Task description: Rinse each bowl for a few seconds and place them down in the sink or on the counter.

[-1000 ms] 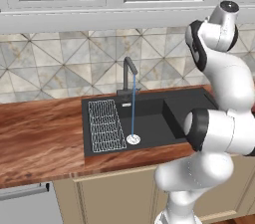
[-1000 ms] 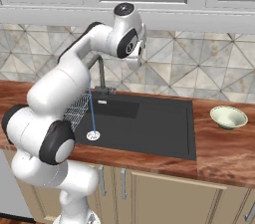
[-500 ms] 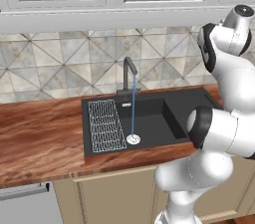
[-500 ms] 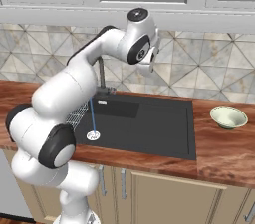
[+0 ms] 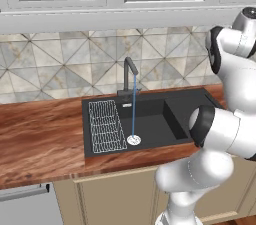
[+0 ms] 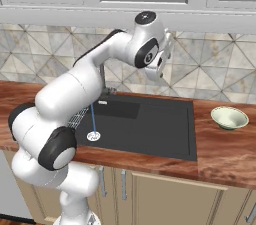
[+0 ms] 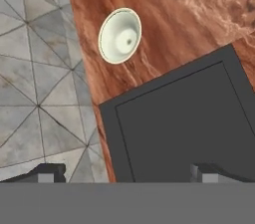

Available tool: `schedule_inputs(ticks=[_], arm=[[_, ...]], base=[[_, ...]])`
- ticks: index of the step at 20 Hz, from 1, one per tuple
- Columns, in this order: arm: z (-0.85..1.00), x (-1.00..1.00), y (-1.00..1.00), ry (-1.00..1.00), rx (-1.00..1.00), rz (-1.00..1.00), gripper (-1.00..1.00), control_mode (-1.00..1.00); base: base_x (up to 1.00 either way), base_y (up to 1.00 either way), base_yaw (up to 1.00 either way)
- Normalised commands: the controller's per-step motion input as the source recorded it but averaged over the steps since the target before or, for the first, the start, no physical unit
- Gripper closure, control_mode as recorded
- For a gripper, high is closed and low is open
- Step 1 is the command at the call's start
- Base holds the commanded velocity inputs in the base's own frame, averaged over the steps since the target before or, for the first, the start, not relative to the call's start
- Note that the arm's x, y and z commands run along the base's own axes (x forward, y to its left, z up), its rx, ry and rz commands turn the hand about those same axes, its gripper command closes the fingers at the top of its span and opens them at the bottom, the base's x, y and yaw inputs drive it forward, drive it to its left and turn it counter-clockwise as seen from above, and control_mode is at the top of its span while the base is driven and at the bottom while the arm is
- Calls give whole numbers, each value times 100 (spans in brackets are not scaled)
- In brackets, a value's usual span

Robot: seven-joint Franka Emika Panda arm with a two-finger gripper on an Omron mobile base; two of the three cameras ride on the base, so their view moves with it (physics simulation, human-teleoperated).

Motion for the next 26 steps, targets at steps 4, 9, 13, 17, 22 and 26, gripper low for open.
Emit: schedule_inputs(ticks=[4, 9, 13, 17, 22, 26], arm=[[-13, -2, -7, 0, 0, -21, -100, -100], [-11, 0, -5, 0, 0, -22, -100, -100], [-10, -1, -11, 0, 0, -20, -100, -100], [-9, -5, -18, 0, 0, -17, -100, -100], [-6, -14, -23, 0, 1, -13, -100, -100], [-6, -11, -23, -1, 3, -8, -100, -100]], base=[[0, 0, 0], [0, 0, 0], [0, 0, 0], [0, 0, 0], [0, 0, 0], [0, 0, 0]])
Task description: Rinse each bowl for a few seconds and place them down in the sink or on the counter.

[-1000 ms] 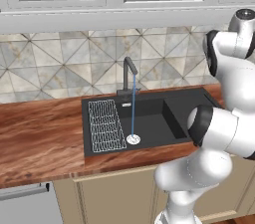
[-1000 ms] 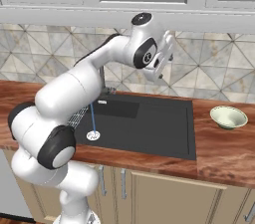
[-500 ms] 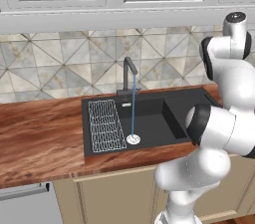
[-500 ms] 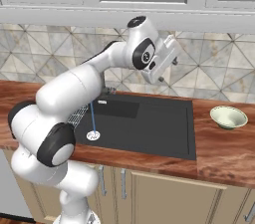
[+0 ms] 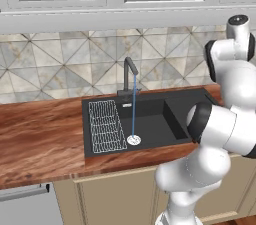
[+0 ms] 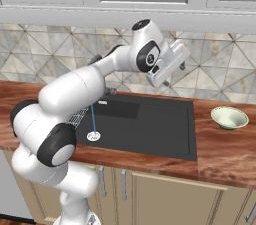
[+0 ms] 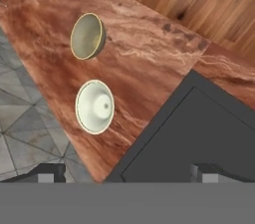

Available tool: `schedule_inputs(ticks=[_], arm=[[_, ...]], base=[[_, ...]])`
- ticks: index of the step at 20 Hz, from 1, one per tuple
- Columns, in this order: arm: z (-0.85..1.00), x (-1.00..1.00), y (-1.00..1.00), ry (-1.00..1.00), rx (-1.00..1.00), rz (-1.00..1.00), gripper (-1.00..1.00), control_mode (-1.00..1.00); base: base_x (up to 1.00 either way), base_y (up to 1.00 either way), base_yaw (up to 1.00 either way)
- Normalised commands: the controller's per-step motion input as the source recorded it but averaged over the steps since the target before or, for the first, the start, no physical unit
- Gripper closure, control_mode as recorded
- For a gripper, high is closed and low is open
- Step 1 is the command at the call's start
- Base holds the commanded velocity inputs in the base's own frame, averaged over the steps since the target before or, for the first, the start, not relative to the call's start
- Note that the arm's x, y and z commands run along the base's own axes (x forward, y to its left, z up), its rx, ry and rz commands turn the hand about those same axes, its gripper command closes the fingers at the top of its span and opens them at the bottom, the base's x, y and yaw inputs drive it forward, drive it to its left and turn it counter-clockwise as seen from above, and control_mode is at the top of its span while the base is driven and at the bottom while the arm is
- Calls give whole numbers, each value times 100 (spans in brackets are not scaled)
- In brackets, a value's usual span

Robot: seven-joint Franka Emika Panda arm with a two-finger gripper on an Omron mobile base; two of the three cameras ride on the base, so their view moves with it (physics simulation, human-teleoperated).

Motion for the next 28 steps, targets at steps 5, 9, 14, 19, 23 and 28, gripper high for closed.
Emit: schedule_inputs(ticks=[5, 9, 14, 19, 23, 28], arm=[[-12, -4, -19, -1, 2, -3, -100, -100], [-11, -2, -16, -1, 0, -1, -100, -100], [-12, -2, -16, -2, 0, -1, -100, -100], [-14, 0, -10, -2, 0, 0, -100, -100], [-14, 0, -5, -4, 0, 0, -100, -100], [-15, 4, -3, -3, 0, 0, -100, -100]], base=[[0, 0, 0], [0, 0, 0], [0, 0, 0], [0, 0, 0], [0, 0, 0], [0, 0, 0]])
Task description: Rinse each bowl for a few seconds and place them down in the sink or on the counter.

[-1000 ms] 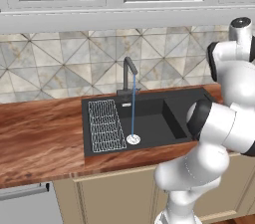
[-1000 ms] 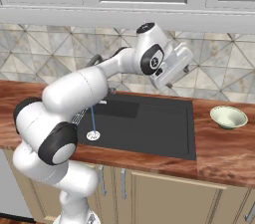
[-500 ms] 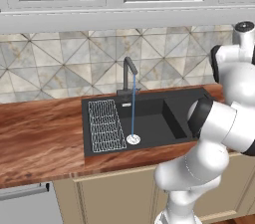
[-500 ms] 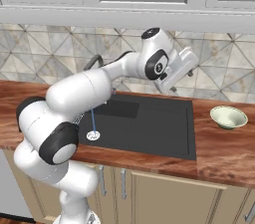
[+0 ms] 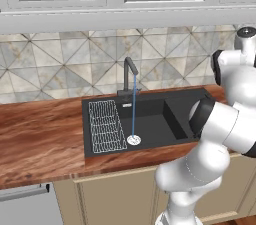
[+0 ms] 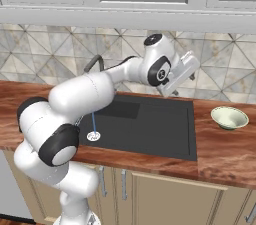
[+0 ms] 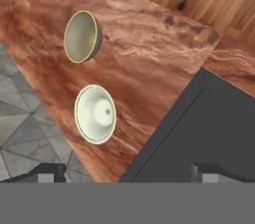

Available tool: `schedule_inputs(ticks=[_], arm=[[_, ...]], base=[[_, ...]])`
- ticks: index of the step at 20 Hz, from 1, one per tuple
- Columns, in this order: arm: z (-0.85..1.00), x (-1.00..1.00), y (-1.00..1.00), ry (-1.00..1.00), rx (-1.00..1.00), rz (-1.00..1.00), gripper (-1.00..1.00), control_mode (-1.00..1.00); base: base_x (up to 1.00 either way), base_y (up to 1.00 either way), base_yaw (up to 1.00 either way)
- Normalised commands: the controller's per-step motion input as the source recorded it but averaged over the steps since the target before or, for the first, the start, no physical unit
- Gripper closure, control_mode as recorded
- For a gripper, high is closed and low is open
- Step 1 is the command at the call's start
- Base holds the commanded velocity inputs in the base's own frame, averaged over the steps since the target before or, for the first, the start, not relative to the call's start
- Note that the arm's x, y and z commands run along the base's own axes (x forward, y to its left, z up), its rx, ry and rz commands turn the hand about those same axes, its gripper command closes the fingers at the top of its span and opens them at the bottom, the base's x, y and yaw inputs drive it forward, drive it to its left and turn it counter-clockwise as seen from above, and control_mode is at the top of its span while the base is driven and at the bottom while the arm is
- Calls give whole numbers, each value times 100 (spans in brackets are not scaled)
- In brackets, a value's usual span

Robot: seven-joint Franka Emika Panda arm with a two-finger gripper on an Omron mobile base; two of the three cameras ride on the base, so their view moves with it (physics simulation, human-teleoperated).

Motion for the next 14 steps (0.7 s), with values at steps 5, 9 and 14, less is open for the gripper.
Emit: schedule_inputs(ticks=[5, 9, 14], arm=[[-16, 6, -2, -2, -1, 0, -100, -100], [-17, 6, -2, -3, -2, -2, -100, -100], [-18, 6, -4, -3, -1, -1, -100, -100]], base=[[0, 0, 0], [0, 0, 0], [0, 0, 0]])
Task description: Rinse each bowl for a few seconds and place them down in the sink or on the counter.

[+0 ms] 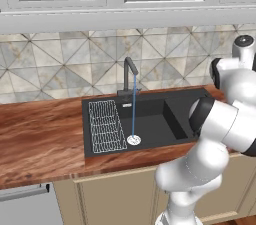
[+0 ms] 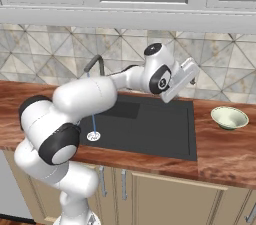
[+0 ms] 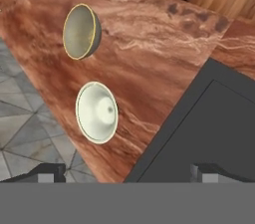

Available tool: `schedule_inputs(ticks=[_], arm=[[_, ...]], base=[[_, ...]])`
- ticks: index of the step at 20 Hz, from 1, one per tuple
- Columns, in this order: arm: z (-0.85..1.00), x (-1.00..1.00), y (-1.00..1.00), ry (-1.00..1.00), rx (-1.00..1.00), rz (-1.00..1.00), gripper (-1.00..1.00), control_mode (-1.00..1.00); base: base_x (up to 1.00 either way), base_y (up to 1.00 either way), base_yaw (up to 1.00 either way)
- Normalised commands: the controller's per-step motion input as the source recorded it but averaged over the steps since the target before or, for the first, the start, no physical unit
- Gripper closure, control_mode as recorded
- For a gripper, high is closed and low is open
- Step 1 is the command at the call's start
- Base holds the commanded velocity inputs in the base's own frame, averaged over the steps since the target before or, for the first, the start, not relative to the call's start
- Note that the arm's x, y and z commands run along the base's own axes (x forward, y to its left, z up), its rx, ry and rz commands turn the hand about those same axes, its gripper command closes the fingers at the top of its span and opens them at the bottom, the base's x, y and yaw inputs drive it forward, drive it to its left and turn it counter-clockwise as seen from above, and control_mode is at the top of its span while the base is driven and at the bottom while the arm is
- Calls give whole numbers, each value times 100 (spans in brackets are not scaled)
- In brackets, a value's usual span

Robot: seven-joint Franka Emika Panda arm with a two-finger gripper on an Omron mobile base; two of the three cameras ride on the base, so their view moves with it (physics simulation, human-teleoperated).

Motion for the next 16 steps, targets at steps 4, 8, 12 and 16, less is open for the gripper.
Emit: schedule_inputs(ticks=[4, 8, 12, 16], arm=[[-19, 5, -6, -5, 0, -1, -100, -100], [-15, 8, -8, -3, 0, -1, -100, -100], [-13, 10, -11, -3, 0, 0, -100, -100], [-15, 10, -10, -4, 0, 0, -100, -100]], base=[[0, 0, 0], [0, 0, 0], [0, 0, 0], [0, 0, 0]])
